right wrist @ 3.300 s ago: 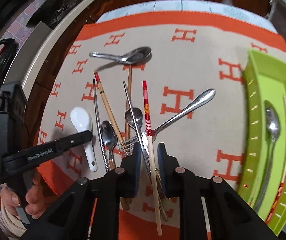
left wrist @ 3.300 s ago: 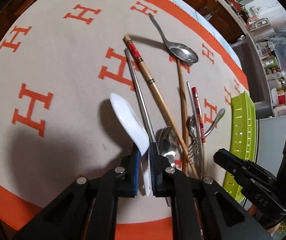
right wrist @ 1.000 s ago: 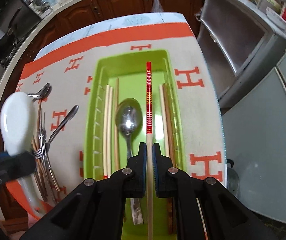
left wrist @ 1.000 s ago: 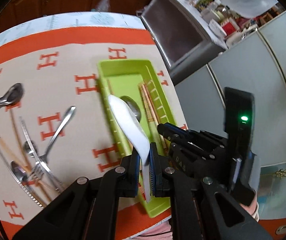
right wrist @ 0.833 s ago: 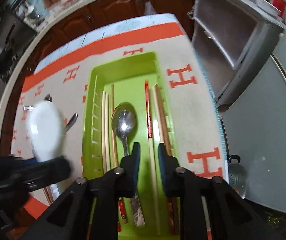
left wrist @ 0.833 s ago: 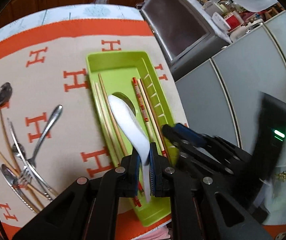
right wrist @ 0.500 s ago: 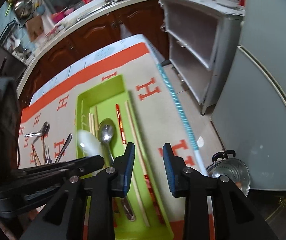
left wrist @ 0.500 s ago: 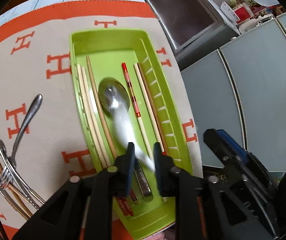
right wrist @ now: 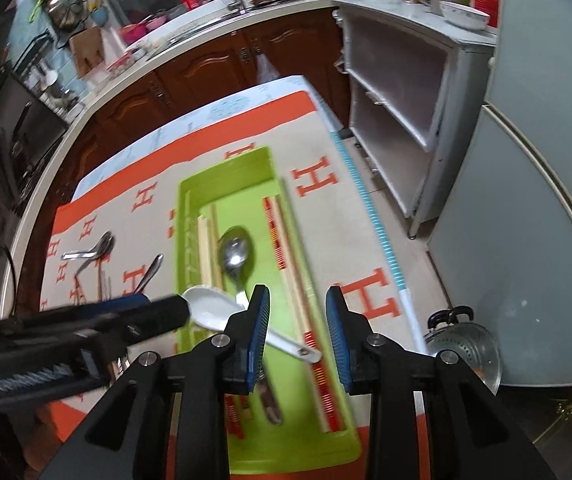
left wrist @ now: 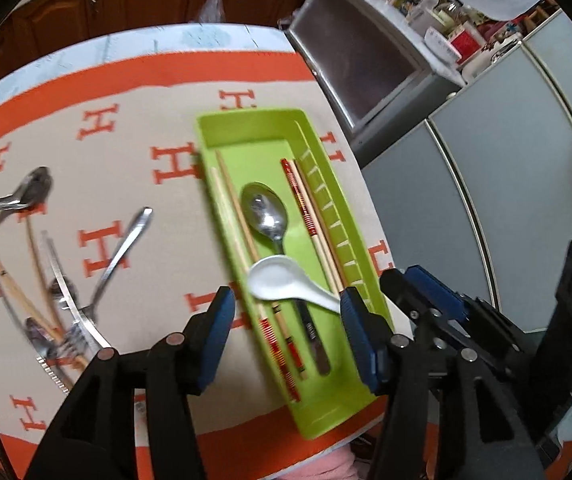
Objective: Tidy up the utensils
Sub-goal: 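Lower the white spoon into the tray and open the left gripper, then grasp a metal chopstick with the left gripper while the right grasps another metal chopstick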
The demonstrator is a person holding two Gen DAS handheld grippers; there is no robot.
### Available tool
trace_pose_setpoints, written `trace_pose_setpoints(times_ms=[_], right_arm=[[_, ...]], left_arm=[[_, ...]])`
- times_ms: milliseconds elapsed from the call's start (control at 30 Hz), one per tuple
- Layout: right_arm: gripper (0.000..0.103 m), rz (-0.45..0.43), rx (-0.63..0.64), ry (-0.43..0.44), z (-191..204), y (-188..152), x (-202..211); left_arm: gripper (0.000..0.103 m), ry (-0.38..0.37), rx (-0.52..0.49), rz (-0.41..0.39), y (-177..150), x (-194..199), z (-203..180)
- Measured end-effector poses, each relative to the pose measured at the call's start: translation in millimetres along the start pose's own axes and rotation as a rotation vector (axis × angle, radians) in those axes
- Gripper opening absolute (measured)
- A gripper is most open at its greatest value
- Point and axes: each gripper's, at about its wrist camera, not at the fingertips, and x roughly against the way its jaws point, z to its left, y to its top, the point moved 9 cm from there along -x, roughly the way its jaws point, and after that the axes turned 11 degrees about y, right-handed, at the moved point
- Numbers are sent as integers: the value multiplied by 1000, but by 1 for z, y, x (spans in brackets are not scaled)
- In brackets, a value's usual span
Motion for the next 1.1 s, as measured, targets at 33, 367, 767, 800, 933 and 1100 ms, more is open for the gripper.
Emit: trace_pose_setpoints(times_ms=[33, 367, 767, 800, 933, 1100], right_arm=[[30, 4, 14, 4, 5, -2, 0], [29, 14, 126, 65, 64, -14, 7], [29, 84, 266, 147, 144, -34, -10], [29, 93, 280, 155, 153, -37, -14], [29, 131, 317, 182, 176, -50, -32], [29, 184, 329, 210, 193, -64, -62]], left_arm=[[53, 9, -3, -16, -3, 7, 7], [56, 146, 24, -122, -34, 53, 85], [56, 186, 249, -83, -76, 51, 203], [56, 183, 262, -66, -80, 45, 209], [56, 163, 302, -9, -92, 20, 220], [45, 122, 364, 61, -102, -10, 230]])
